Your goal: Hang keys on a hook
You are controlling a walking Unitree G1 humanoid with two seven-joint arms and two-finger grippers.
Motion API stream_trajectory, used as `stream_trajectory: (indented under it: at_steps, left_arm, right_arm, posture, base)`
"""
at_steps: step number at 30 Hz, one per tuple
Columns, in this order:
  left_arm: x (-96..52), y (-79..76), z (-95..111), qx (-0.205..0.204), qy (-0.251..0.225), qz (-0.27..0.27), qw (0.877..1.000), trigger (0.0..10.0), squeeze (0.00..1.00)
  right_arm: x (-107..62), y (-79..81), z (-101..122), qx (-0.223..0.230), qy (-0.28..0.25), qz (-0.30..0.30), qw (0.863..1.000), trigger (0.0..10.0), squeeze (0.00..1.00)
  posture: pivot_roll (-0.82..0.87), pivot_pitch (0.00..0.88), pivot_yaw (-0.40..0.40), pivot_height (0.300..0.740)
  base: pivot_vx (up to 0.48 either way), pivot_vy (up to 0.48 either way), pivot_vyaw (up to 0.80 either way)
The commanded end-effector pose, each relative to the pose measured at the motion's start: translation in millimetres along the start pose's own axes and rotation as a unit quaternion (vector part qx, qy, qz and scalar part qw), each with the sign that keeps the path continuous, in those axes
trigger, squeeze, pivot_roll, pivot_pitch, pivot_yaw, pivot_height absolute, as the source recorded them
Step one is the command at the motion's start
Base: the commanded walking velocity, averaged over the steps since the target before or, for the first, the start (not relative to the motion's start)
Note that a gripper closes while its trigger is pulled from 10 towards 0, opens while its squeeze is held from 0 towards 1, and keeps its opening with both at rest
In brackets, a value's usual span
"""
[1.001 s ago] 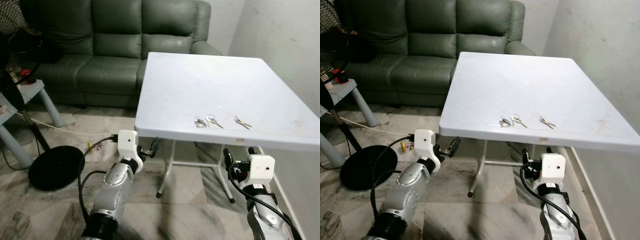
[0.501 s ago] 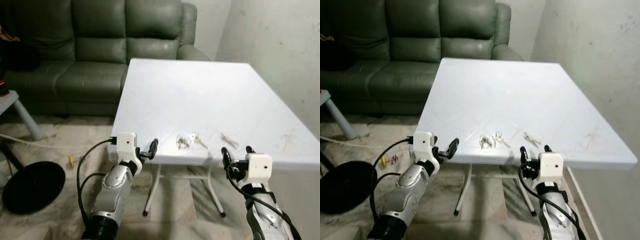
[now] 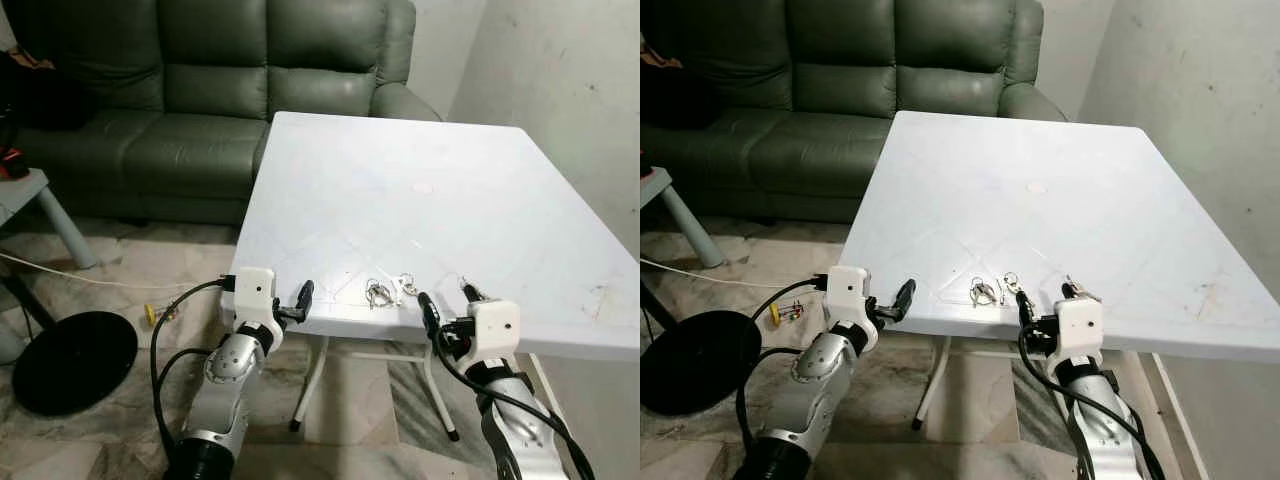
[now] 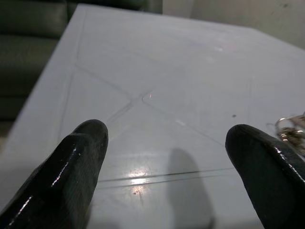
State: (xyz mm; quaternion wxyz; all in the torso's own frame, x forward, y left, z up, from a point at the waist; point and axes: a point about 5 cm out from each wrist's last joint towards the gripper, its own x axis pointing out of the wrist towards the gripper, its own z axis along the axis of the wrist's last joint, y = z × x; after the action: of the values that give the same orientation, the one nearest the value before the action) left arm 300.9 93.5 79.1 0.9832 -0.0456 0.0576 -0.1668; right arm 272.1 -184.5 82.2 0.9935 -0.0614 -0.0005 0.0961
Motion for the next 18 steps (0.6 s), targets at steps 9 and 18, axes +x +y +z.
stream_trajectory:
  at_steps: [9, 18]
  left_arm:
    - [-0.4, -13.7, 6.6, 0.002, -0.008, -0.034, 0.999, 10.0, 0.0]
    - [-6.4, -24.2, 9.4, 0.008, -0.009, -0.068, 0.998, 10.0, 0.0]
  right_arm:
    - [23.2, -23.0, 9.9, -0.008, 0.019, 0.011, 1.0, 10.0, 0.0]
    - [49.7, -28.1, 23.8, -0.023, 0.015, 0.042, 0.999, 10.0, 0.0]
  posture:
    - [0.02, 0.0, -0.071, 0.74]
    - [0.04, 0.01, -0.079, 0.74]
  base:
    - [0.0, 0.0, 0.0]
    - [0.0, 0.0, 0.0]
